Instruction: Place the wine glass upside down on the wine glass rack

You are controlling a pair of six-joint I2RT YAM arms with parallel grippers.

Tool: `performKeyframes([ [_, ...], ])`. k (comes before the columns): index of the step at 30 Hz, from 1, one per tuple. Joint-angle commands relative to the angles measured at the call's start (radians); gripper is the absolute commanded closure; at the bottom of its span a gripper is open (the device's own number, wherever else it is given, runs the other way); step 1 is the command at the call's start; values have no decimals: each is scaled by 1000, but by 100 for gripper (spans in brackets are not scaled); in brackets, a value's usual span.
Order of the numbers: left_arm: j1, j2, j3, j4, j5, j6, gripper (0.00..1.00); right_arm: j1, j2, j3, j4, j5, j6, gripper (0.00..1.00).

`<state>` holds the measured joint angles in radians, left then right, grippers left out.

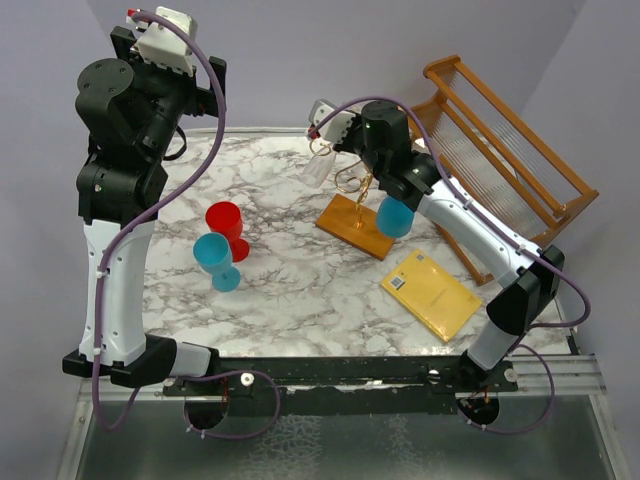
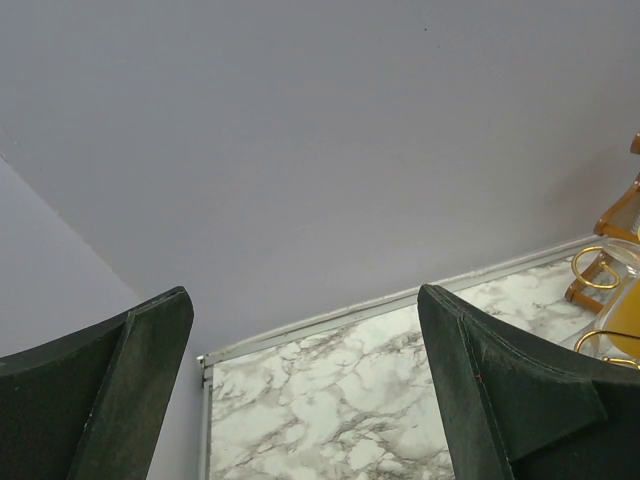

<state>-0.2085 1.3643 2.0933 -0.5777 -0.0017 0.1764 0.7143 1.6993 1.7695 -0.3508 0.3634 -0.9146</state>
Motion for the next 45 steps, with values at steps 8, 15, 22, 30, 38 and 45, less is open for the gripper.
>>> performKeyframes([
  [8,6,-7,23,9,25,-1,2,3,3,36,73,75,-54,99],
  [15,6,-13,22,10,24,4,2,2,44,75,74,84,-76,99],
  [22,7,-12,23,9,27,6,2,0,83,109,80,97,-95,99],
  [30,7,-5,24,9,28,5,2,1,136,183,79,84,-110,99],
  [38,6,-1,24,8,33,7,2,1,165,216,66,58,-120,99],
  [45,7,-4,14,8,32,12,2,2,158,229,28,6,-110,98],
])
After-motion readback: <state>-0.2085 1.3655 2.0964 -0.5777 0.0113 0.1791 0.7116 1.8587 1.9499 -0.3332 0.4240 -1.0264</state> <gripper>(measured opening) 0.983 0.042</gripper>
